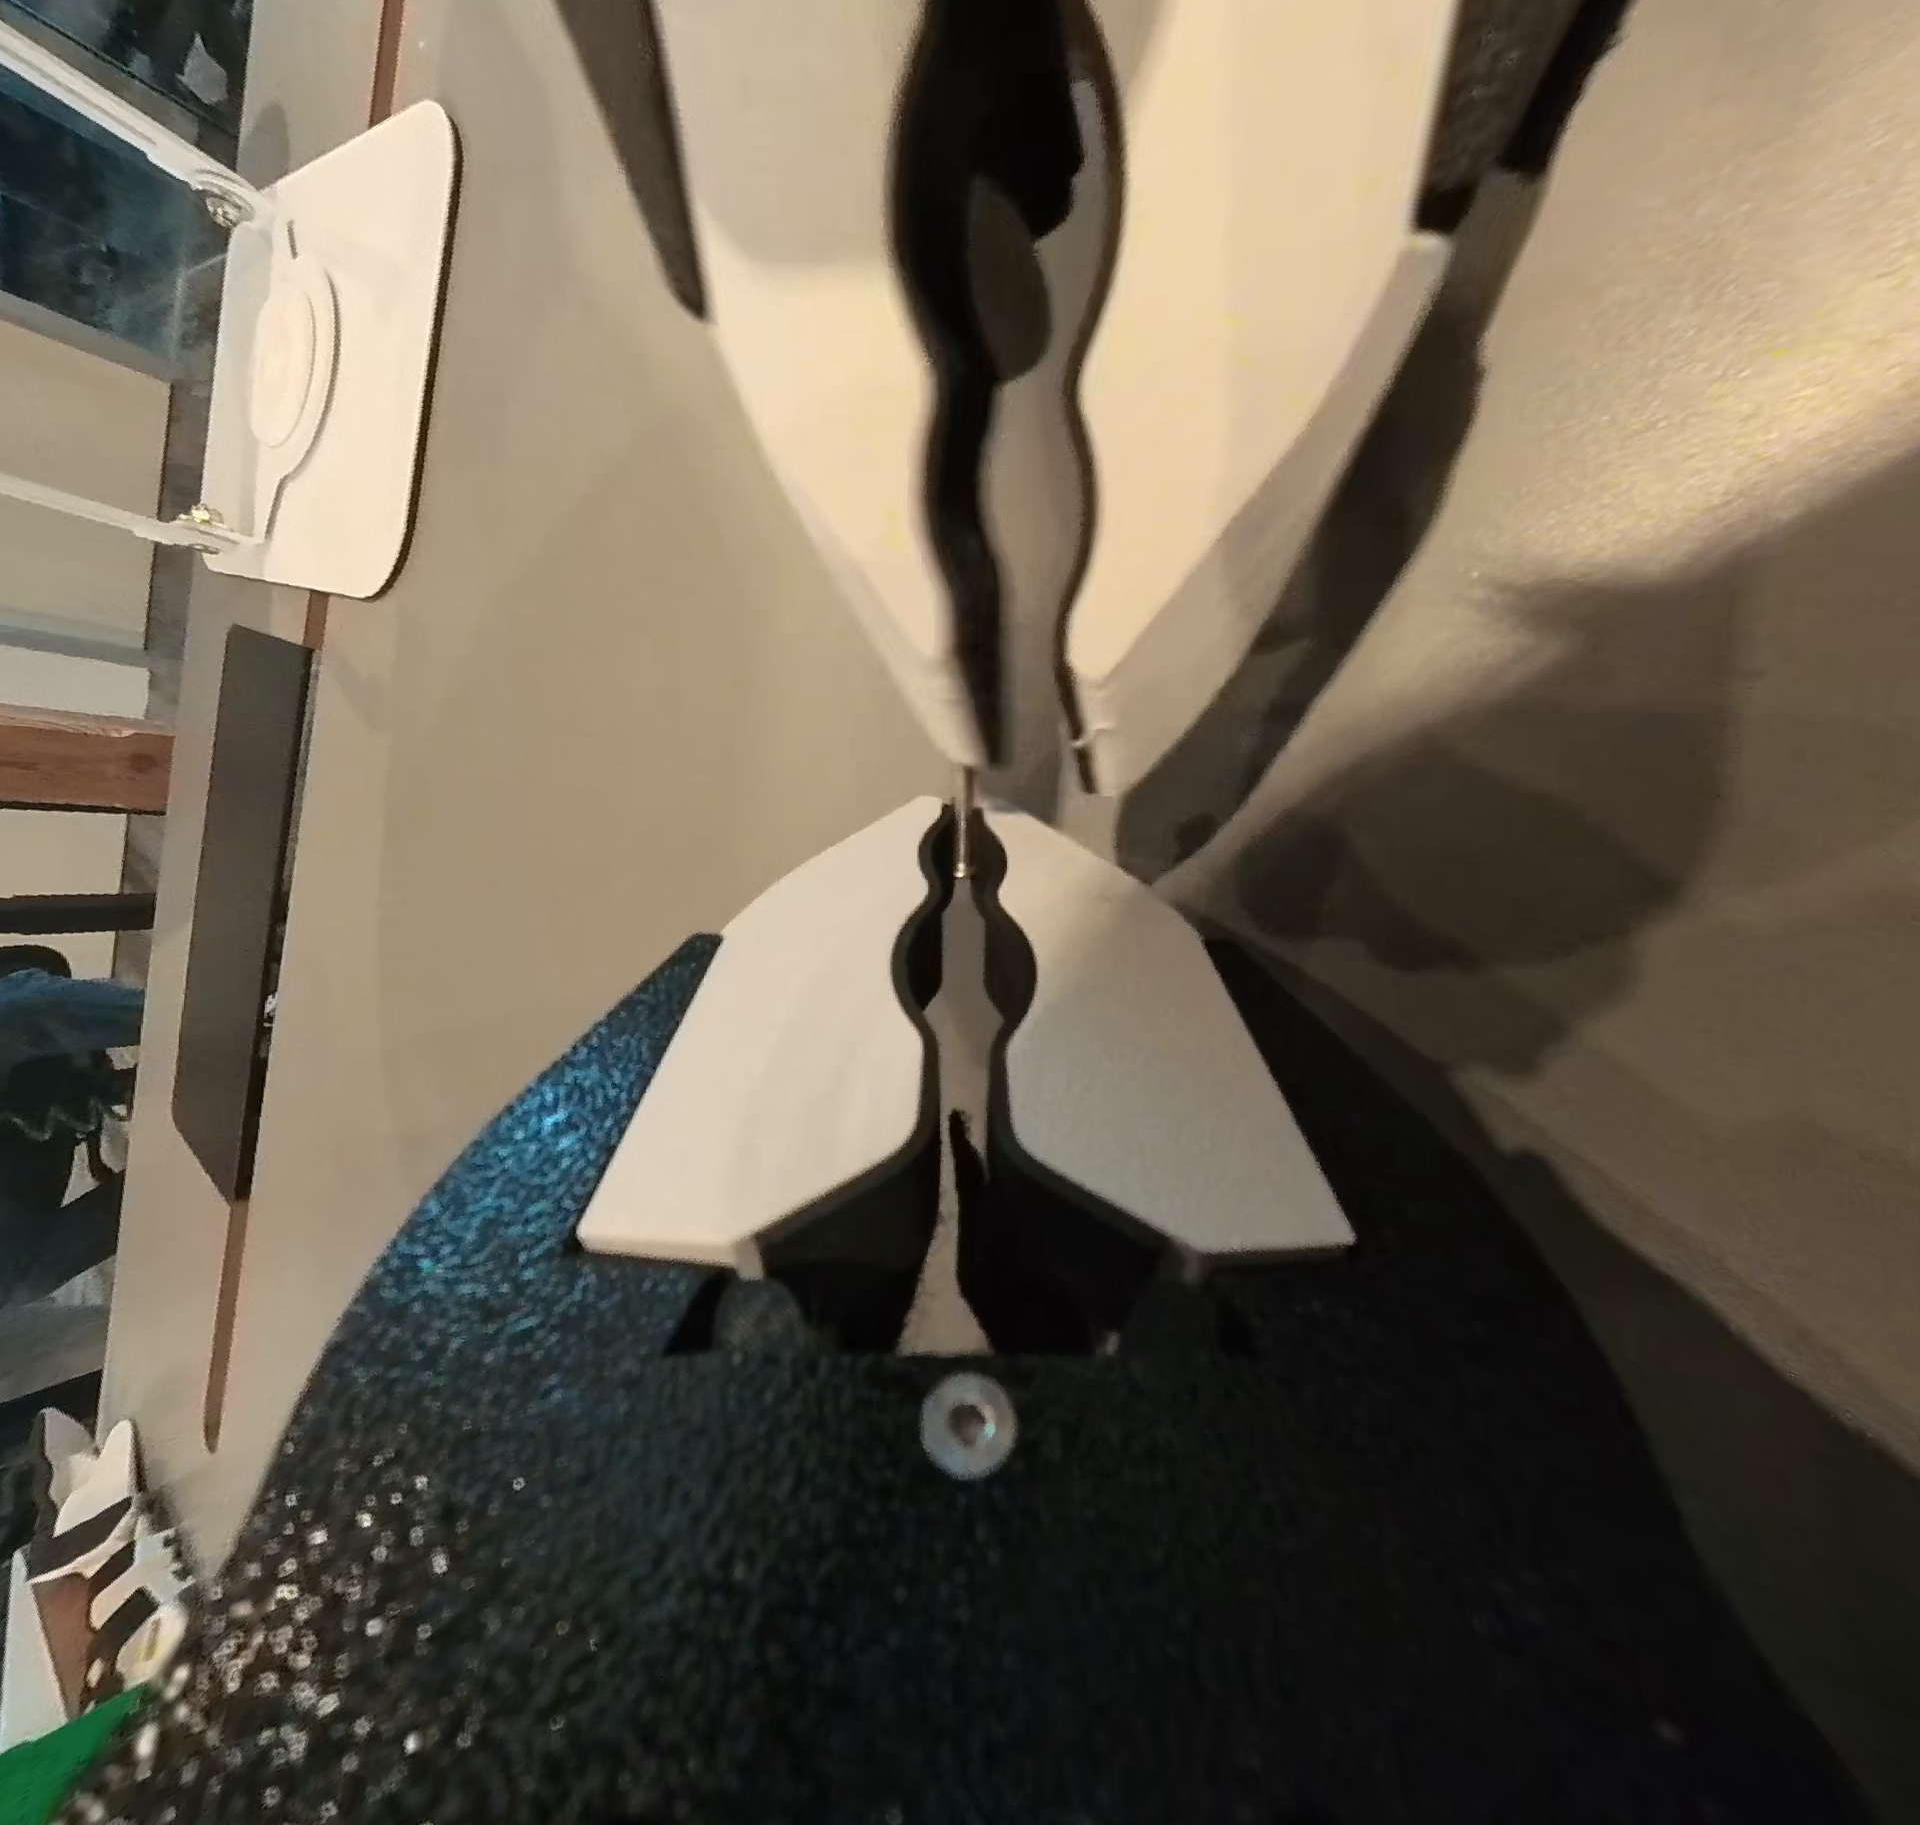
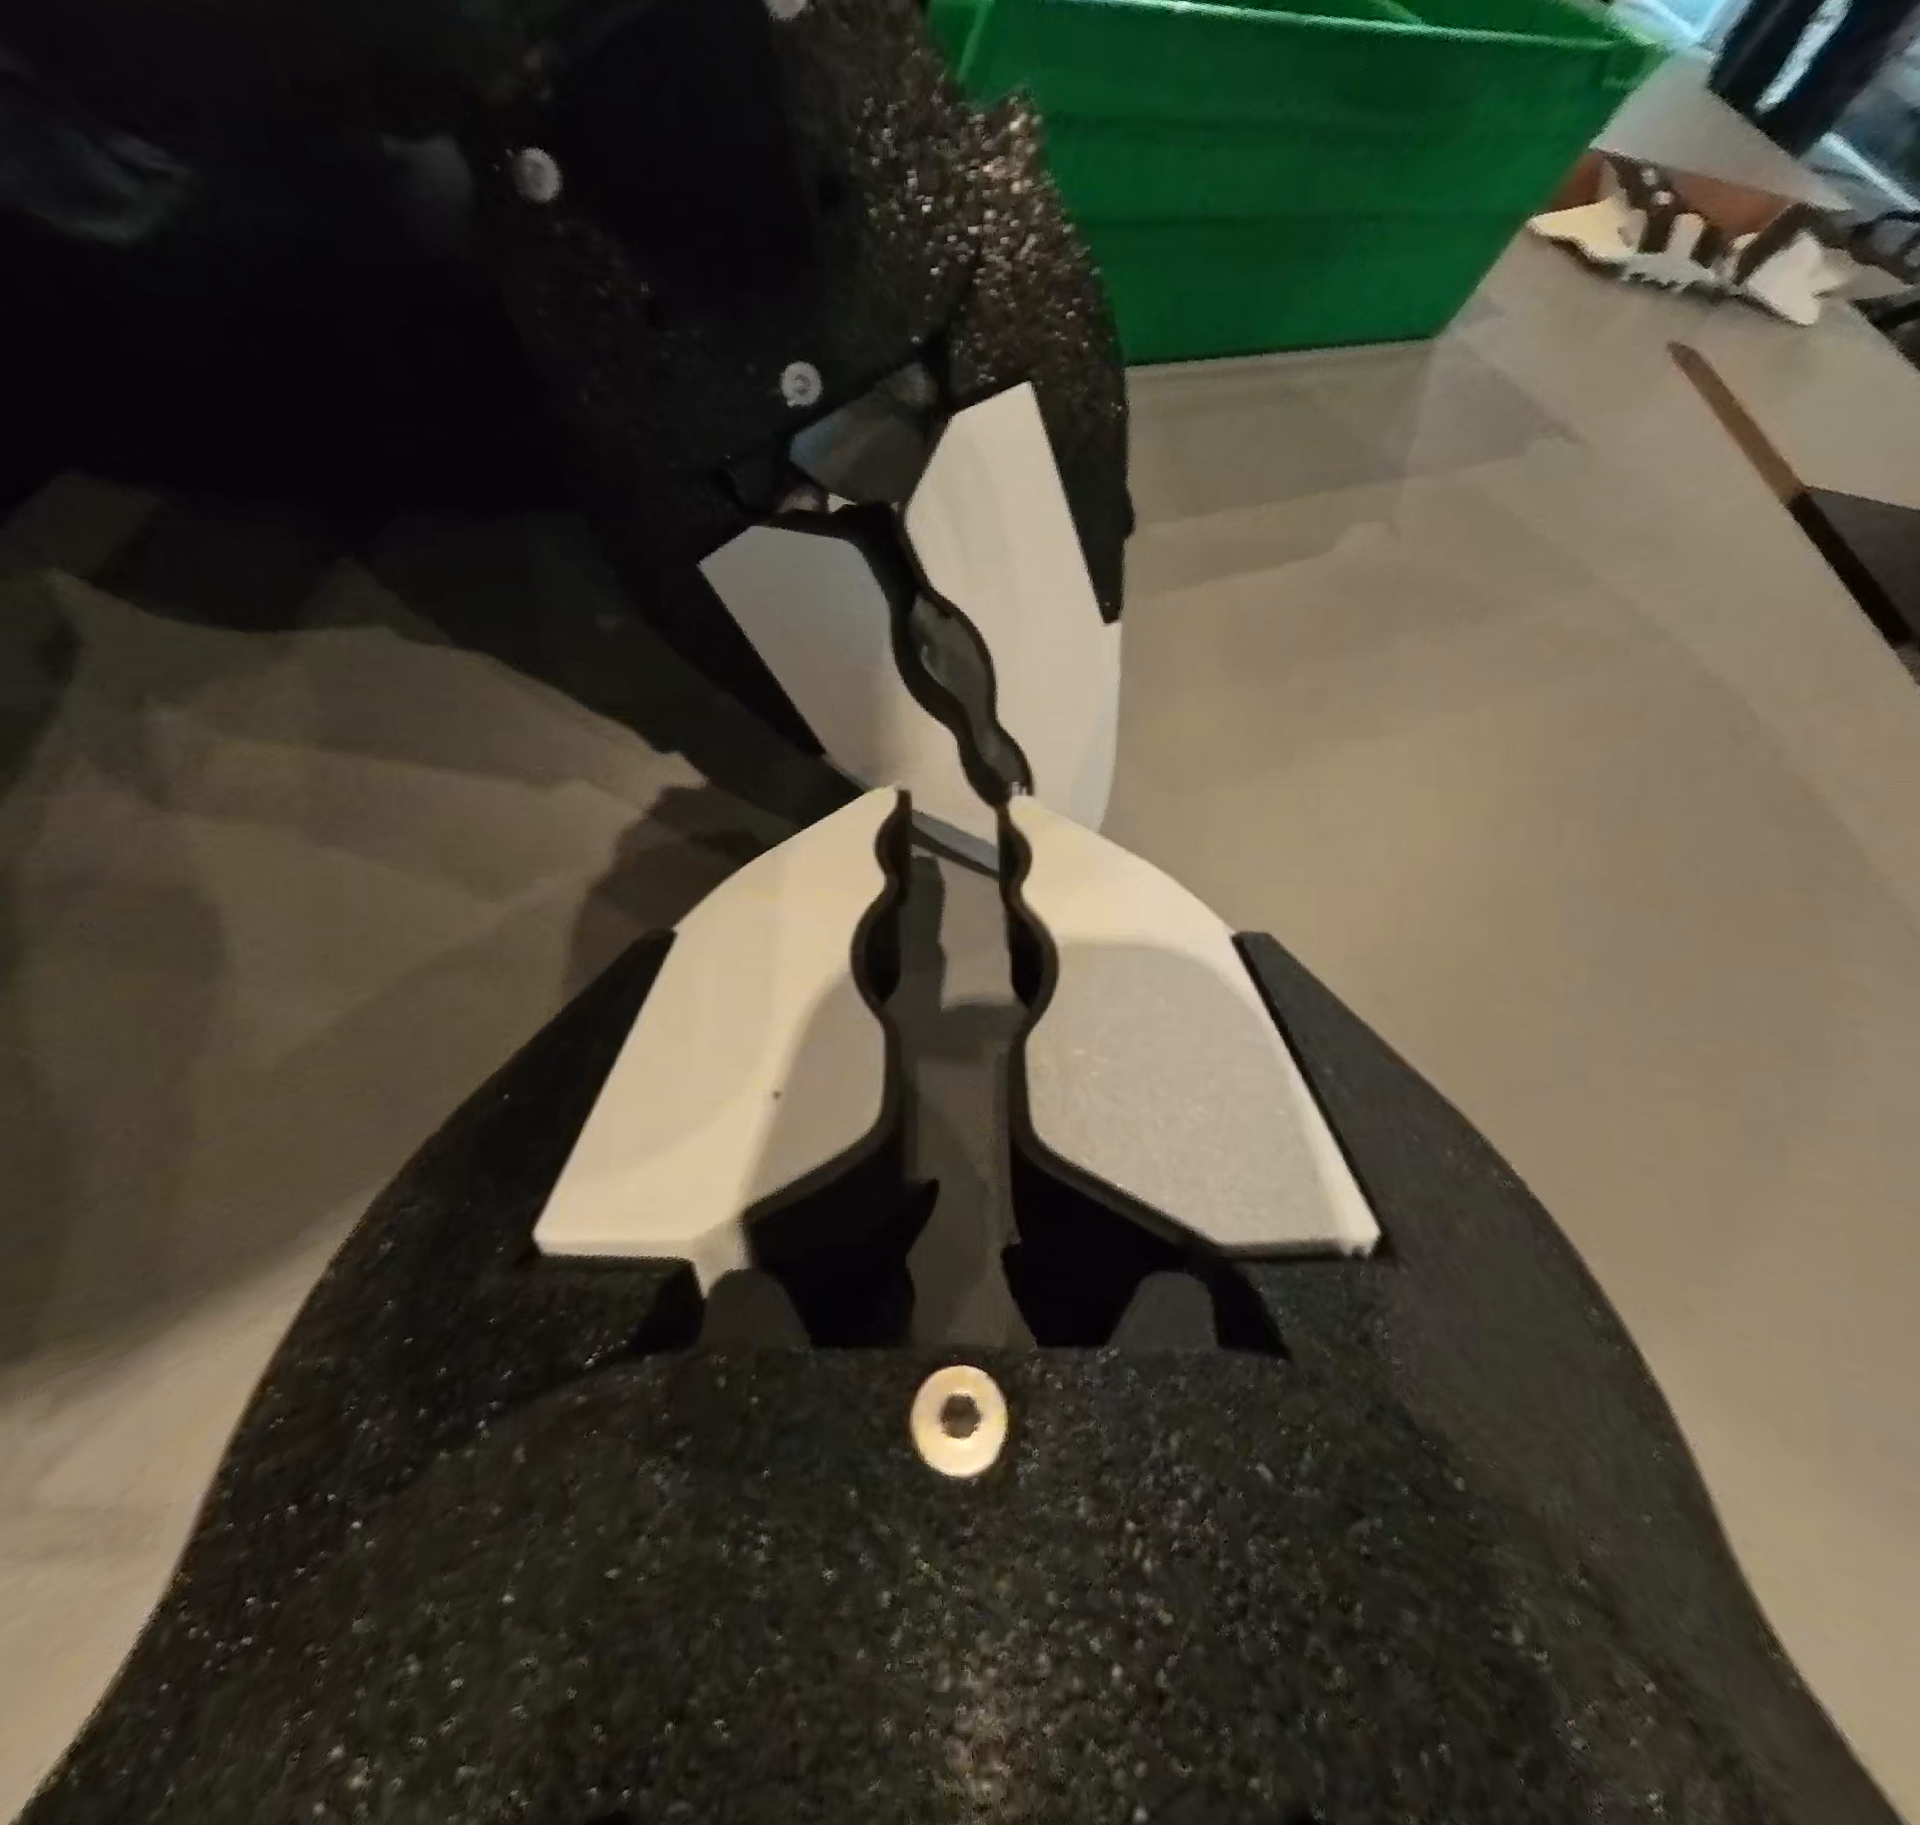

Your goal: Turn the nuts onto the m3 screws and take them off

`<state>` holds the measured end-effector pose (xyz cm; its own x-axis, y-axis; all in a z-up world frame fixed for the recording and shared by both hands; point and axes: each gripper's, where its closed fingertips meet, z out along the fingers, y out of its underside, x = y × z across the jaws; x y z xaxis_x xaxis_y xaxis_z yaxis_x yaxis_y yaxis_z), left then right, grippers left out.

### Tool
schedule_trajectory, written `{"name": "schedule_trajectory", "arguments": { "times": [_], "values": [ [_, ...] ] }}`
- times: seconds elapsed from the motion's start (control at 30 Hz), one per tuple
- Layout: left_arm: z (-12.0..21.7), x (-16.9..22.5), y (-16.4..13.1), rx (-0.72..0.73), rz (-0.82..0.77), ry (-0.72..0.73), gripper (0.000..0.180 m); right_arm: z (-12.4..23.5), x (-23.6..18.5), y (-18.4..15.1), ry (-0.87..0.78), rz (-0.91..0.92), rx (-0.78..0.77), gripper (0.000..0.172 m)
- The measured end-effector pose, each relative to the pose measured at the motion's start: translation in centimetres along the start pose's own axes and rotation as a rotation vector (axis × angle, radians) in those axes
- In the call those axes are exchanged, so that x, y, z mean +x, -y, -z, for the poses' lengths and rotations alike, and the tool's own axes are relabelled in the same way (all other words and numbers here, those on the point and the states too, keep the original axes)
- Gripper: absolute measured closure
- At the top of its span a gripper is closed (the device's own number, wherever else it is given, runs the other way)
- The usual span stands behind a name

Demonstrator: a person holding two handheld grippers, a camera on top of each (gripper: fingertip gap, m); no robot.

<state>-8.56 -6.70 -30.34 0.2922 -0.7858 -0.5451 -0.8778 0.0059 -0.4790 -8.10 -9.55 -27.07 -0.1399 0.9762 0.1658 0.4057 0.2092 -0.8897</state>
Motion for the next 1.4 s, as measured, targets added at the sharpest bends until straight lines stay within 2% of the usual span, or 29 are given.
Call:
{"name": "schedule_trajectory", "arguments": {
  "times": [0.1,0.2,0.27,0.3,0.37,0.53,0.6,0.7,0.83,0.93,1.03,1.2,1.3,1.4],
  "values": [
    [0.0,0.0,0.0,-0.001,0.0,0.0,0.179,0.0,0.7,-0.2,-0.058,0.006,-0.012,0.148],
    [0.0,0.0,0.0,-0.001,0.0,0.001,0.179,-0.4,0.5,-0.7,-0.042,0.011,-0.057,0.146],
    [0.0,0.0,-0.1,-0.004,0.0,-0.002,0.179,-0.4,0.1,-0.7,-0.023,0.027,-0.058,0.15],
    [-0.1,0.1,-0.1,-0.007,0.0,-0.004,0.179,-0.3,-0.5,-0.6,0.018,0.033,-0.046,0.162],
    [-0.1,0.1,-0.2,-0.011,0.002,-0.004,0.179,-0.3,-0.8,-0.5,0.041,0.027,-0.04,0.164],
    [0.0,0.0,-0.2,-0.007,0.005,-0.002,0.179,-0.2,0.8,-0.4,-0.065,0.017,-0.03,0.143],
    [0.0,0.0,-0.1,-0.005,0.005,0.001,0.179,-0.4,0.8,-0.7,-0.06,0.013,-0.056,0.14],
    [0.0,0.0,-0.2,-0.004,0.009,-0.001,0.179,-0.5,0.3,-0.9,-0.031,0.028,-0.073,0.144],
    [-0.1,0.0,-0.3,-0.014,0.006,-0.004,0.178,0.0,-0.3,-0.3,0.026,0.007,-0.021,0.165],
    [0.0,0.0,-0.2,-0.002,0.015,-0.006,0.179,0.0,0.6,-0.4,-0.031,-0.011,-0.022,0.15],
    [0.1,-0.1,-0.1,0.001,0.016,-0.002,0.179,-0.2,0.8,-0.6,-0.056,0.006,-0.046,0.143],
    [-0.1,0.0,-0.3,-0.009,0.015,-0.005,0.179,-0.2,-0.3,-0.4,0.011,0.034,-0.03,0.151],
    [0.0,0.0,-0.3,-0.006,0.018,-0.004,0.179,-0.1,0.3,-0.5,-0.016,0.008,-0.033,0.159],
    [0.0,-0.1,-0.2,-0.004,0.017,-0.001,0.179,-0.2,0.9,-0.6,-0.065,0.012,-0.04,0.15]
  ]
}}
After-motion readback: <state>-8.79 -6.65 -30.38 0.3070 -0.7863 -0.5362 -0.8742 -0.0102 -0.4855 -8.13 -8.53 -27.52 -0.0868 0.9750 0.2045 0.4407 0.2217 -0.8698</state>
